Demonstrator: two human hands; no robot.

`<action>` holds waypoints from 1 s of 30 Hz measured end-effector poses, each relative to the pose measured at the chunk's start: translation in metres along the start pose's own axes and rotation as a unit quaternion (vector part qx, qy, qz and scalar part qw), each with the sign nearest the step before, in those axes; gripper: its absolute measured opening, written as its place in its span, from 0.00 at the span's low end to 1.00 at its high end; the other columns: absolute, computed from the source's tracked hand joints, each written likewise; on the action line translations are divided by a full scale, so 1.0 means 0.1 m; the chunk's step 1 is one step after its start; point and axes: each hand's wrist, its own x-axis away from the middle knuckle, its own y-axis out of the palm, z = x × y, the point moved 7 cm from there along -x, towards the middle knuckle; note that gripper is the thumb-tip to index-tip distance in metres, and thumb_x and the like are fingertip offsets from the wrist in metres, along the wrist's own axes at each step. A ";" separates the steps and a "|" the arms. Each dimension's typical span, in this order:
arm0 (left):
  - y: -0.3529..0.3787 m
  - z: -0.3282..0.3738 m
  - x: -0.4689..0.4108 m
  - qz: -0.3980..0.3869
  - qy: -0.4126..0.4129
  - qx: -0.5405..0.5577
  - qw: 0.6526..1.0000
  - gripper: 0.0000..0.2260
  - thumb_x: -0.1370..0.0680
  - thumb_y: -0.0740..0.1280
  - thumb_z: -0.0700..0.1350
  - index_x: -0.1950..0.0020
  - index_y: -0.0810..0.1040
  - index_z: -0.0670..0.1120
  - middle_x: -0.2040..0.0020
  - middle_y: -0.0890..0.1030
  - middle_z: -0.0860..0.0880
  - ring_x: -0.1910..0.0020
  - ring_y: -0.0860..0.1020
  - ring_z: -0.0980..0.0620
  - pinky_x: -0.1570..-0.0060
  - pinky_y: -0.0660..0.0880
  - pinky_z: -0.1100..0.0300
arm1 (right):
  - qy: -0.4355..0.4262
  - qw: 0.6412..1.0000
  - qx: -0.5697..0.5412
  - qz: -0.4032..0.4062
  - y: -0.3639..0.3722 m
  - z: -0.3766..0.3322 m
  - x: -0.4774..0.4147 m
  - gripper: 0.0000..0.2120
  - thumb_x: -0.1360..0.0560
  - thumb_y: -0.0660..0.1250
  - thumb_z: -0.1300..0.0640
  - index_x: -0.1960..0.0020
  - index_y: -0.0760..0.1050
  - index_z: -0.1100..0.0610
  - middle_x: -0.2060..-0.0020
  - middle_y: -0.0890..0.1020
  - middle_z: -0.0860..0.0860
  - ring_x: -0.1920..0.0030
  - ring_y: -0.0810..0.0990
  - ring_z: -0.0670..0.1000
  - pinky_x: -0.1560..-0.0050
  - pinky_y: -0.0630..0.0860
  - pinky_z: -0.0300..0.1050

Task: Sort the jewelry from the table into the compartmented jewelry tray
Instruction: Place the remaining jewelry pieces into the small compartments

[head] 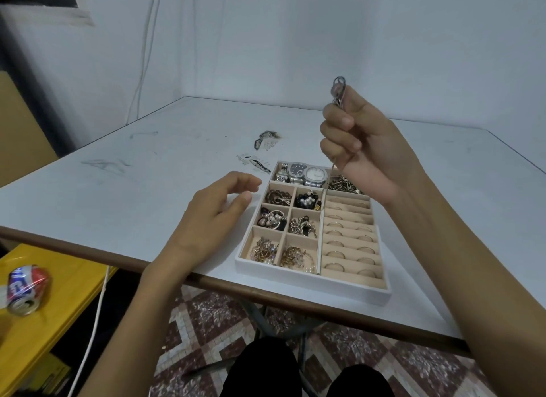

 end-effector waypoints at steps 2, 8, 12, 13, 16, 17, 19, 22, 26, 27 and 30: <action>0.01 -0.04 0.00 -0.007 -0.006 -0.040 0.999 0.13 0.19 0.60 0.42 0.36 0.74 0.51 0.38 0.77 0.59 0.38 0.72 0.65 0.39 0.65 0.70 | -0.005 1.000 -0.010 -0.020 0.07 0.01 0.01 0.12 0.17 0.48 0.60 0.55 0.66 0.54 0.73 0.69 0.45 0.78 0.61 0.41 0.75 0.56 0.34; 0.19 -0.13 0.01 -0.115 -0.009 -0.233 0.966 0.20 0.17 0.51 0.50 0.25 0.62 0.52 0.25 0.63 0.55 0.26 0.60 0.55 0.25 0.50 0.52 | 0.013 0.998 0.025 -0.049 0.18 0.13 0.01 0.08 0.18 0.52 0.59 0.54 0.66 0.55 0.74 0.70 0.46 0.78 0.61 0.42 0.76 0.60 0.34; 0.21 -0.24 0.01 -0.193 0.004 -0.278 0.941 0.28 0.22 0.39 0.62 0.23 0.53 0.57 0.23 0.51 0.61 0.26 0.47 0.66 0.26 0.43 0.62 | 0.025 0.997 0.043 -0.052 0.21 0.24 0.01 0.02 0.24 0.59 0.58 0.55 0.67 0.56 0.74 0.70 0.47 0.78 0.62 0.43 0.75 0.58 0.35; 0.20 -0.26 0.02 -0.198 0.010 -0.278 0.940 0.31 0.25 0.37 0.65 0.23 0.52 0.58 0.24 0.50 0.63 0.26 0.46 0.68 0.26 0.43 0.62 | 0.028 0.997 0.046 -0.053 0.21 0.27 0.01 0.02 0.25 0.59 0.58 0.54 0.67 0.56 0.74 0.71 0.48 0.78 0.62 0.43 0.75 0.58 0.35; 0.18 -0.27 0.03 -0.192 0.017 -0.287 0.938 0.36 0.30 0.33 0.66 0.24 0.51 0.59 0.24 0.49 0.64 0.26 0.45 0.69 0.26 0.42 0.62 | 0.046 0.995 0.068 -0.055 0.20 0.35 0.01 0.03 0.25 0.61 0.58 0.53 0.68 0.56 0.73 0.72 0.48 0.76 0.65 0.44 0.73 0.60 0.37; 0.18 -0.26 0.04 -0.188 0.018 -0.289 0.939 0.36 0.30 0.33 0.66 0.23 0.50 0.59 0.24 0.48 0.64 0.26 0.45 0.69 0.26 0.42 0.62 | 0.054 0.993 0.084 -0.057 0.20 0.37 0.02 0.03 0.25 0.61 0.58 0.53 0.68 0.57 0.73 0.72 0.48 0.75 0.66 0.45 0.72 0.60 0.38; 0.17 -0.24 0.04 -0.177 0.019 -0.288 0.941 0.36 0.30 0.33 0.66 0.23 0.51 0.58 0.25 0.49 0.64 0.27 0.45 0.69 0.26 0.42 0.63 | 0.070 0.988 0.118 -0.065 0.20 0.41 0.04 0.03 0.24 0.61 0.59 0.52 0.68 0.57 0.72 0.74 0.49 0.74 0.69 0.47 0.72 0.65 0.38; 0.17 -0.23 0.04 -0.167 0.015 -0.288 0.943 0.37 0.31 0.33 0.66 0.23 0.52 0.58 0.25 0.50 0.64 0.27 0.46 0.68 0.27 0.42 0.63 | 0.095 0.977 0.172 -0.076 0.18 0.41 0.07 0.03 0.25 0.63 0.60 0.52 0.70 0.58 0.69 0.77 0.51 0.70 0.74 0.50 0.67 0.74 0.41; 0.17 -0.25 0.04 -0.160 0.016 -0.282 0.946 0.36 0.29 0.34 0.66 0.24 0.54 0.58 0.24 0.51 0.63 0.26 0.47 0.67 0.26 0.44 0.62 | 0.117 0.952 0.261 -0.107 0.16 0.36 0.11 0.06 0.27 0.65 0.60 0.51 0.72 0.59 0.65 0.83 0.53 0.63 0.81 0.51 0.56 0.78 0.44; 0.17 -0.26 0.04 -0.159 0.015 -0.279 0.947 0.35 0.29 0.35 0.66 0.24 0.55 0.58 0.24 0.52 0.63 0.26 0.47 0.67 0.26 0.44 0.62 | 0.123 0.947 0.276 -0.111 0.15 0.34 0.12 0.07 0.27 0.66 0.60 0.50 0.73 0.59 0.64 0.84 0.53 0.61 0.82 0.51 0.54 0.78 0.43; 0.17 -0.27 0.04 -0.156 0.012 -0.282 0.947 0.32 0.26 0.38 0.64 0.24 0.56 0.58 0.24 0.53 0.63 0.26 0.48 0.68 0.27 0.44 0.63 | 0.141 0.918 0.347 -0.132 0.14 0.28 0.16 0.11 0.28 0.67 0.61 0.46 0.75 0.60 0.60 0.86 0.54 0.56 0.84 0.50 0.48 0.78 0.44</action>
